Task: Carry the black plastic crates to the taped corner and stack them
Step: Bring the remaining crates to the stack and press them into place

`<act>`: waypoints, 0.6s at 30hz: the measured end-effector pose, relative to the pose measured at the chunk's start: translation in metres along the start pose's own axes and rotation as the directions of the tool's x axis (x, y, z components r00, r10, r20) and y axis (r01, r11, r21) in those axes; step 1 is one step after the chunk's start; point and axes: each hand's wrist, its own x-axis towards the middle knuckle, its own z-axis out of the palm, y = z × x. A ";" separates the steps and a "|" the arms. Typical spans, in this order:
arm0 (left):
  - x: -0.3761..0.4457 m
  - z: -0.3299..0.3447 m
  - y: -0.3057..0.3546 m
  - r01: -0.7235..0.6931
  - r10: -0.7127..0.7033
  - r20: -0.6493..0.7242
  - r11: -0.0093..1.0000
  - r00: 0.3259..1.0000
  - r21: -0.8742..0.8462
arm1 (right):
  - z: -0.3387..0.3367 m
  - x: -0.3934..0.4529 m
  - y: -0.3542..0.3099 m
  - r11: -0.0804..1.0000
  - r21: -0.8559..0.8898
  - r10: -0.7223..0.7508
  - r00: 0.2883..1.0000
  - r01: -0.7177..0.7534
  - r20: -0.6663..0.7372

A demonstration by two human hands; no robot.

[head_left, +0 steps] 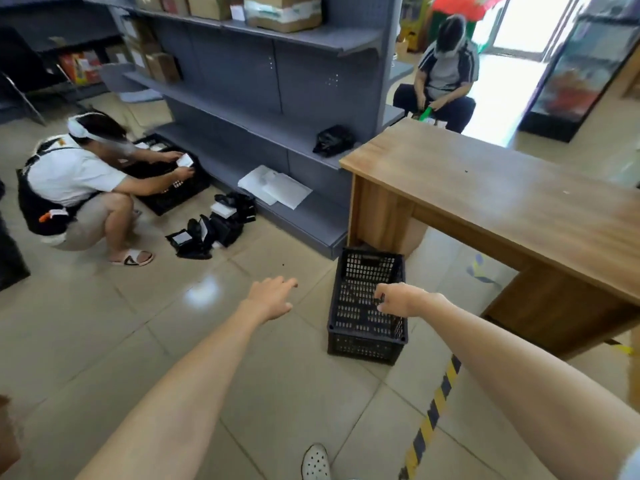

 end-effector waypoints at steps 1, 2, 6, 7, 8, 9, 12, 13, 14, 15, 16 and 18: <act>0.017 -0.009 -0.003 -0.009 0.009 -0.006 1.000 1.000 0.018 | -0.009 0.008 0.000 0.999 0.041 0.006 1.000 -0.005 -0.023; 0.032 -0.018 -0.004 -0.020 0.020 -0.011 0.999 1.000 0.035 | -0.017 0.014 0.001 0.998 0.070 0.008 0.999 -0.005 -0.042; 0.083 -0.036 0.015 -0.100 0.101 -0.001 0.992 0.995 0.077 | -0.028 0.027 0.014 0.991 0.118 0.063 0.997 -0.057 -0.040; 0.093 -0.037 0.024 -0.124 0.123 0.009 0.989 0.992 0.085 | -0.026 0.030 0.023 0.990 0.115 0.087 0.996 -0.084 -0.019; 0.103 -0.036 0.032 -0.146 0.145 0.019 0.985 0.989 0.091 | -0.023 0.036 0.034 0.987 0.114 0.112 0.994 -0.112 0.005; 0.114 -0.035 0.040 -0.167 0.165 0.030 0.981 0.986 0.095 | -0.020 0.040 0.046 0.983 0.113 0.141 0.989 -0.144 0.034; 0.139 -0.034 0.059 -0.207 0.203 0.044 0.972 0.978 0.111 | -0.023 0.042 0.073 0.973 0.086 0.204 0.973 -0.213 0.104; 0.151 -0.036 0.064 -0.214 0.209 0.050 0.970 0.977 0.115 | -0.027 0.044 0.084 0.971 0.069 0.221 0.968 -0.230 0.123; 0.163 -0.039 0.068 -0.218 0.212 0.057 0.969 0.976 0.118 | -0.032 0.048 0.095 0.968 0.060 0.233 0.963 -0.243 0.134; 0.176 -0.042 0.073 -0.218 0.212 0.063 0.969 0.975 0.117 | -0.039 0.053 0.105 0.967 0.060 0.239 0.960 -0.249 0.144; 0.189 -0.044 0.077 -0.215 0.208 0.065 0.969 0.976 0.121 | -0.047 0.060 0.116 0.965 0.068 0.242 0.959 -0.254 0.144; 0.217 -0.050 0.088 -0.198 0.190 0.067 0.970 0.979 0.140 | -0.067 0.078 0.137 0.967 0.075 0.234 0.964 -0.245 0.128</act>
